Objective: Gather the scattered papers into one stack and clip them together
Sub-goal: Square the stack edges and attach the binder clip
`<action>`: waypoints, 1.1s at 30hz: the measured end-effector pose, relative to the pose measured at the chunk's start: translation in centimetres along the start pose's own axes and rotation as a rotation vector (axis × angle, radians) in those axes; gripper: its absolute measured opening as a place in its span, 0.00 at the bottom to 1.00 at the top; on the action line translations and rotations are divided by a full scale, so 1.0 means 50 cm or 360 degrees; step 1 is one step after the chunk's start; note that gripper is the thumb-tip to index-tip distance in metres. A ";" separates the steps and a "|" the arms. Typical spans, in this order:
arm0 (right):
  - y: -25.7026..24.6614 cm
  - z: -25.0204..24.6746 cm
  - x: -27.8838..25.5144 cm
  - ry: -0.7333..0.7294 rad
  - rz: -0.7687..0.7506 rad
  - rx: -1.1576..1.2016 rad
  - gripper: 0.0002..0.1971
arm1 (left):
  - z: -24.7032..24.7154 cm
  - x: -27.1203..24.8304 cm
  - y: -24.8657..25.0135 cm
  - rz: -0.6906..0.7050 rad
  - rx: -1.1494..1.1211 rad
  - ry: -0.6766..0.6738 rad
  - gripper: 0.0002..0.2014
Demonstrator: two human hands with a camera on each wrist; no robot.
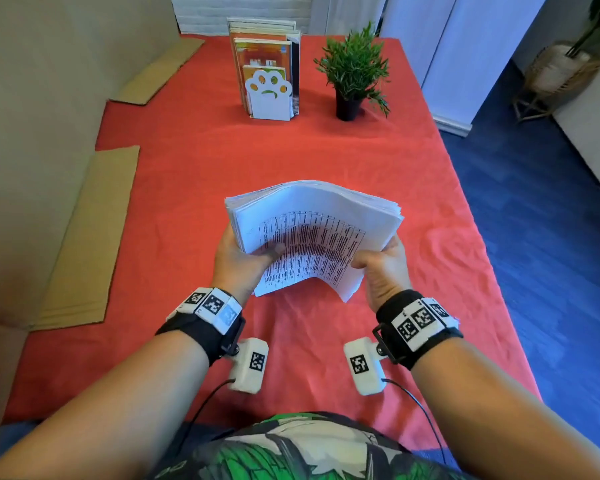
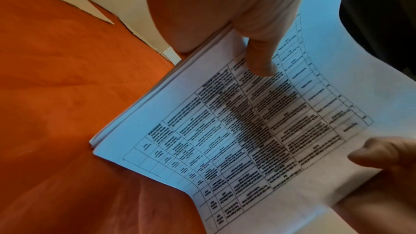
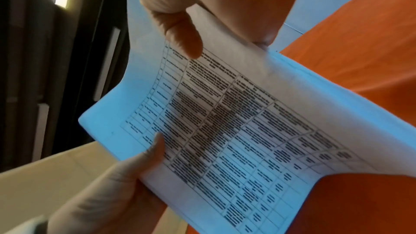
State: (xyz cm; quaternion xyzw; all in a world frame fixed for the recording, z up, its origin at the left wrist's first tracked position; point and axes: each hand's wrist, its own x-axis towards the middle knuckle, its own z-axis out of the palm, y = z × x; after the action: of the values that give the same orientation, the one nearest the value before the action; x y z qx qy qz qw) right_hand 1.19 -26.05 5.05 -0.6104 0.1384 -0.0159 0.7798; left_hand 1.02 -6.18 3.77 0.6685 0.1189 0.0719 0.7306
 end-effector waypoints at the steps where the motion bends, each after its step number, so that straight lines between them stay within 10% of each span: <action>1: -0.005 0.001 -0.001 0.0018 0.0015 0.0035 0.27 | -0.001 0.001 0.000 -0.0008 -0.0002 -0.0005 0.24; 10: -0.080 -0.005 0.010 -0.0107 -0.1074 -0.0536 0.45 | -0.012 0.013 0.041 0.0205 -0.0069 -0.0094 0.22; 18: -0.133 0.046 -0.032 0.0180 -0.1921 -0.1757 0.27 | -0.022 0.029 0.031 0.0110 -0.0081 -0.0159 0.19; 25: -0.112 0.165 -0.076 -0.0704 -0.1690 -0.2498 0.36 | -0.017 0.015 0.048 0.0145 -0.0141 -0.0221 0.20; 33: -0.122 0.085 -0.018 -0.0287 -0.1691 -0.2622 0.34 | -0.010 0.027 0.039 0.0122 -0.0085 -0.0085 0.15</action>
State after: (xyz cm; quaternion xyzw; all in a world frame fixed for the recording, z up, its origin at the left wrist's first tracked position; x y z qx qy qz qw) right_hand 2.21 -23.40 12.00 -0.9448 -0.2461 -0.2162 0.0097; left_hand 2.28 -5.19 5.55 0.6546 0.0717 0.0850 0.7478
